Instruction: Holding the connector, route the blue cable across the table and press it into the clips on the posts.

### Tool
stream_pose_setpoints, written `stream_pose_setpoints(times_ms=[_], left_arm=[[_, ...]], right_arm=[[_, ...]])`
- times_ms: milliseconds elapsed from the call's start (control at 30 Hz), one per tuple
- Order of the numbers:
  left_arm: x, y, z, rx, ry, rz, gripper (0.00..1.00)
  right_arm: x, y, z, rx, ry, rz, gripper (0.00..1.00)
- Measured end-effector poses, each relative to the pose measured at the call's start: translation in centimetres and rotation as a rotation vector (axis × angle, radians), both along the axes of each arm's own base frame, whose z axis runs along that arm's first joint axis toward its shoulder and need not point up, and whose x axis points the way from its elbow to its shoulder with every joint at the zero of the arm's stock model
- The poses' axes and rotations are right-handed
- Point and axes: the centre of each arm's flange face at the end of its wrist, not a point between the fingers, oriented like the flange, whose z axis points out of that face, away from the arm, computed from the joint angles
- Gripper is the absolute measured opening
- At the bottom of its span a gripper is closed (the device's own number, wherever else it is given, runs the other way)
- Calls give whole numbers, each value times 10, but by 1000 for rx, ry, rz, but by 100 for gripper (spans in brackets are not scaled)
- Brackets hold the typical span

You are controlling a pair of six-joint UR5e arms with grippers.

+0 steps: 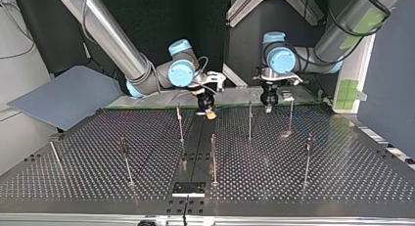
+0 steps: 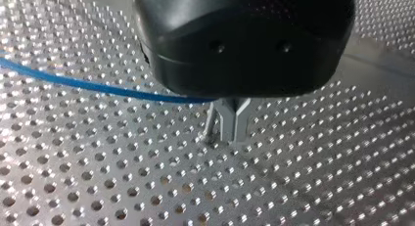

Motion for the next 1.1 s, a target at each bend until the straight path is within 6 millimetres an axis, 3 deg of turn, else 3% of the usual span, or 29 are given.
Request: stream_pose_setpoints(times_ms=[267,600,667,700,733,767,800,867,900,967,1000,1033,1100], left_arm=[[33,7,15,-14,-49,0,0],[63,13,-3,-9,-16,0,0],[65,13,-3,-8,-15,1,14],[66,13,-3,-8,-16,1,14],[66,13,-3,-9,-16,1,22],[66,13,-3,-10,-16,0,37],[66,13,-3,-11,-16,0,37],[66,12,-3,-18,-15,-1,60],[66,12,-3,-22,-14,-1,60],[65,11,-4,-30,-8,-2,85],[64,10,-4,-32,-4,-2,85],[64,10,-4,-33,1,-3,95],[62,9,-5,-33,14,-5,100]], right_arm=[[-6,-9,1,-3,-3,-13,0],[-13,-20,3,-7,-6,-29,0],[-15,-22,3,-7,-6,-33,0],[-15,-23,3,-7,-6,-35,0],[-16,-24,4,-7,-6,-36,0],[-17,-25,4,-7,-6,-37,0],[-17,-25,4,-7,-6,-38,0],[-18,-26,4,-7,-6,-40,0],[-18,-27,4,-8,-6,-40,0],[-19,-28,4,-8,-6,-42,0],[-19,-28,4,-7,-6,-42,0],[-19,-28,4,-7,-6,-43,0],[-19,-28,4,-7,-6,-43,0]])
